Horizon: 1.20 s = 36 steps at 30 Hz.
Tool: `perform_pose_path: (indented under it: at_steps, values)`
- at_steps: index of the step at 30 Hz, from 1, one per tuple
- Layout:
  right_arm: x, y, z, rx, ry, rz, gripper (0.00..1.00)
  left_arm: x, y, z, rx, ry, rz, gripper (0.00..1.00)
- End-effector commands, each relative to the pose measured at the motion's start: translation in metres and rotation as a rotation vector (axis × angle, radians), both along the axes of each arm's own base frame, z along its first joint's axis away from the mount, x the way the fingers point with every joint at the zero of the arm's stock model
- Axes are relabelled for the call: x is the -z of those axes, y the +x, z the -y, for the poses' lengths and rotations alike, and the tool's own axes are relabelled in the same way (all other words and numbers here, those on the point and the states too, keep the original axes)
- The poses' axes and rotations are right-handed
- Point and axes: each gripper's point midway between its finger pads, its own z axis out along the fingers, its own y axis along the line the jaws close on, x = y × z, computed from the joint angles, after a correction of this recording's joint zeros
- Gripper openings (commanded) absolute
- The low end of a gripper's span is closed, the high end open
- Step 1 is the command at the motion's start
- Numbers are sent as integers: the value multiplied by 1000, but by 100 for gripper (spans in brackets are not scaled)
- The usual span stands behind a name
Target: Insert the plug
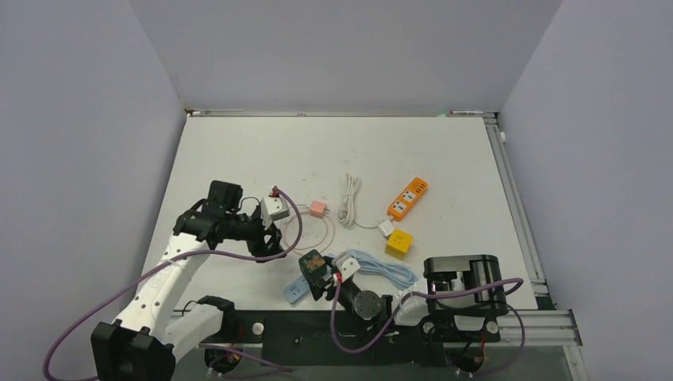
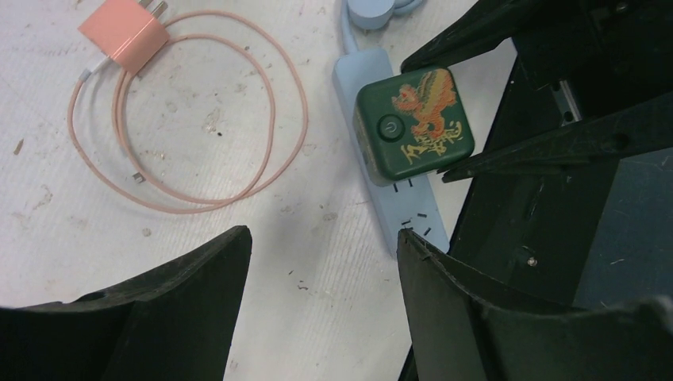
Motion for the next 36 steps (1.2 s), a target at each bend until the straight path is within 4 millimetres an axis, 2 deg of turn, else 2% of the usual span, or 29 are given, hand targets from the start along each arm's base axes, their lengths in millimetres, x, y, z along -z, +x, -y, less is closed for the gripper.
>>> perform_pose_path:
  at_steps: [1,11,19,29,36]
  values:
    - [16,-2,4,-9,-24,-10,5,-23,-6,15,51,-31,30,64]
    - [28,-7,16,5,-68,3,5,-15,-5,16,74,22,21,64]
    - [20,-9,16,16,-94,33,5,-18,-3,19,71,25,28,64]
    - [-5,-8,14,34,-77,43,5,-16,-4,20,67,23,32,64]
    - [-4,-11,8,19,-70,29,5,-17,-3,23,67,19,34,64]
